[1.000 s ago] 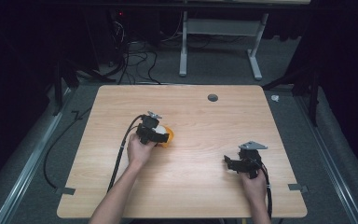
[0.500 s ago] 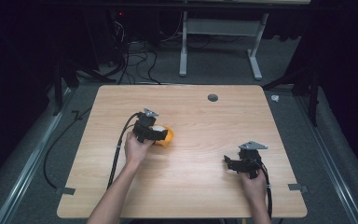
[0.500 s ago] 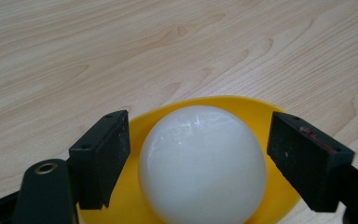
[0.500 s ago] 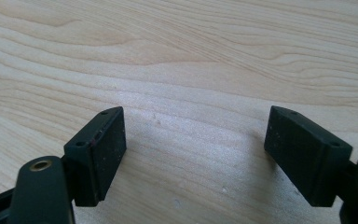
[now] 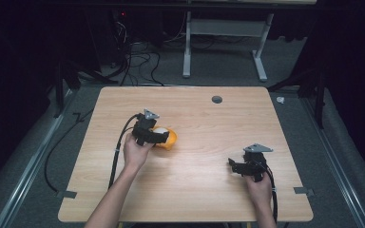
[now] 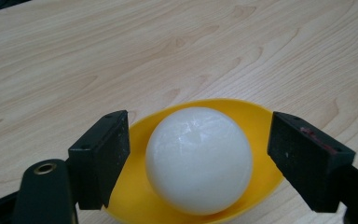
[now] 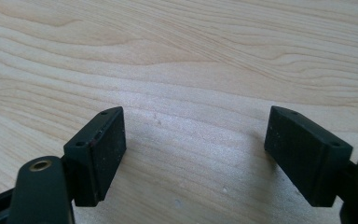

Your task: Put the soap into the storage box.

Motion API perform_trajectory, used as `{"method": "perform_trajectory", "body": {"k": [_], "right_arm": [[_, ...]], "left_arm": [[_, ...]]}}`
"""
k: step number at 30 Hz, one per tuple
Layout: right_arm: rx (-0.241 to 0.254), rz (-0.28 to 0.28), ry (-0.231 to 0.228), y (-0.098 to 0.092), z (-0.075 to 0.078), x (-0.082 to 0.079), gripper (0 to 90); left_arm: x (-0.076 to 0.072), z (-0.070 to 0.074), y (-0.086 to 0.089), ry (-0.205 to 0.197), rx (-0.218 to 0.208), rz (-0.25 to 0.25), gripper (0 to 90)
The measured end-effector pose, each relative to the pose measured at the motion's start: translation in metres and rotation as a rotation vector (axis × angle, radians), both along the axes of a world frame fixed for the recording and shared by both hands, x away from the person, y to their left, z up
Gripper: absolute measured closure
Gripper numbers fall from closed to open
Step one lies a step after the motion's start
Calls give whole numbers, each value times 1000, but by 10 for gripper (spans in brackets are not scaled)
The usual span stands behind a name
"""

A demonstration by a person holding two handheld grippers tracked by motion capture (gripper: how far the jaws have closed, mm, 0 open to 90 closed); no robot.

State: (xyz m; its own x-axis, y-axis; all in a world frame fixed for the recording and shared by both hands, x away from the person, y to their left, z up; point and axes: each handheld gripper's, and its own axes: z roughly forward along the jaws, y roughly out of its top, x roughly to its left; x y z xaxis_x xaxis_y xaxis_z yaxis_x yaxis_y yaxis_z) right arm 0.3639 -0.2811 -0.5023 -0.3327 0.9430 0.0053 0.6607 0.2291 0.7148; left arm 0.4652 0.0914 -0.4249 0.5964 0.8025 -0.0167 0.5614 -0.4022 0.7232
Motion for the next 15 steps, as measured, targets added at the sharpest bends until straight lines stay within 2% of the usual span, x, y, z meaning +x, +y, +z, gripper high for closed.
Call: {"method": "perform_trajectory", "body": {"k": [5,7,10,15], "right_arm": [[-5,1,0,0,0,0,215],[-6,1,-1,0,0,0,215],[-8,1,1,1,0,0,215],[-9,1,0,1,0,0,214]], "left_arm": [[-3,5,5,-3,-26,3,218],[-5,7,6,-12,-24,2,218],[-9,8,6,-26,2,0,217],[-15,10,12,-32,-21,-1,218]]}}
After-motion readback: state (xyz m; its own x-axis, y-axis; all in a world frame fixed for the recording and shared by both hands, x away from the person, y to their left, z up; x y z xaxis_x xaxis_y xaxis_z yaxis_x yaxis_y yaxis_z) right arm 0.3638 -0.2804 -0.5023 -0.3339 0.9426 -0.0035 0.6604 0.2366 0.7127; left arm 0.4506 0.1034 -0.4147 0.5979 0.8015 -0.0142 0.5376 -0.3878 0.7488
